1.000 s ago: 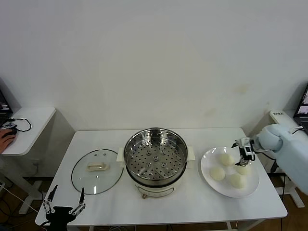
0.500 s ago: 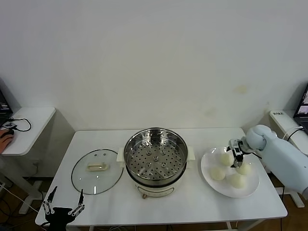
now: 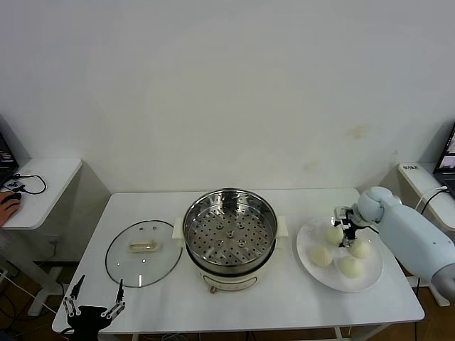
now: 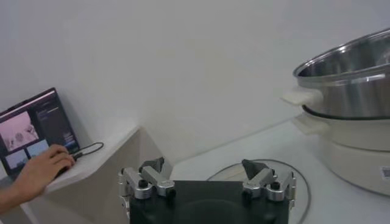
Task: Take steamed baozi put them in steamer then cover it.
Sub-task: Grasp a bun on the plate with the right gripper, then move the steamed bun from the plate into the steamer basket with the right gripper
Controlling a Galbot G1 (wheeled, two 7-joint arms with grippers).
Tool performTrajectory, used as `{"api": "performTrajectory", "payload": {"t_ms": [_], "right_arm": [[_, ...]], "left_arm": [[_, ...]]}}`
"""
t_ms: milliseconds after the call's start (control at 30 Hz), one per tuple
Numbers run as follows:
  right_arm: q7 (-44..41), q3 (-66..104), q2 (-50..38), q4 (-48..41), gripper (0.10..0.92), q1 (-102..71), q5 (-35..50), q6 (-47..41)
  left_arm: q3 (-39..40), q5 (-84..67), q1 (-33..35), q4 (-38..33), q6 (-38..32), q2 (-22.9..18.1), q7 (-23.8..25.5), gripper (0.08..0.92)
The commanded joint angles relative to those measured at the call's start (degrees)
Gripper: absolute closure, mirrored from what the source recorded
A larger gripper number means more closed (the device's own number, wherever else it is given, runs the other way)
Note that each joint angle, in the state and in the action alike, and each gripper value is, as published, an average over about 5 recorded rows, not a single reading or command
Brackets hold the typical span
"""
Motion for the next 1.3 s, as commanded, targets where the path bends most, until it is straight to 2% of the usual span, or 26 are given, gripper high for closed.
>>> {"api": "performTrajectory", "payload": {"t_ms": [33,267,600,800,1033,1300], "right_arm": [[-0.37,-0.25,0.58,-1.02,0.344,0.60,0.26,-0.03],[-1.78,-1.97,-2.57,2.97,0.409,2.94,3.49,-0.49],[-2.31,-11.31,-13.15,17.77,0.414,16.13,16.70,-3.25],[-1.94,-16.70,-15.24,24.65,0.407,24.55,24.51,-4.69],[-0.35,-26.30,-12.25,31.21,0.405,37.04,32.45,-5.17],[2.66,-37.40,-2.21,35.78,0.399,47.13,38.96,-3.42]], "left_arm": [[-0.01,0.03,0.07,-0.20,-0.04,0.03,-0.03,0.177],[-0.10,-0.04,0.22,-0.56,-0.19,0.09,-0.08,0.177],[0.21,-0.37,-0.10,-0.37,-0.35,0.54,0.02,0.177],[0.95,-0.61,-0.09,-0.63,-0.42,0.71,0.13,0.177],[1.58,-0.72,-0.17,-0.43,-0.43,0.93,0.29,0.177],[1.24,-1.53,-0.57,0.46,-0.65,1.24,0.28,0.177]]}}
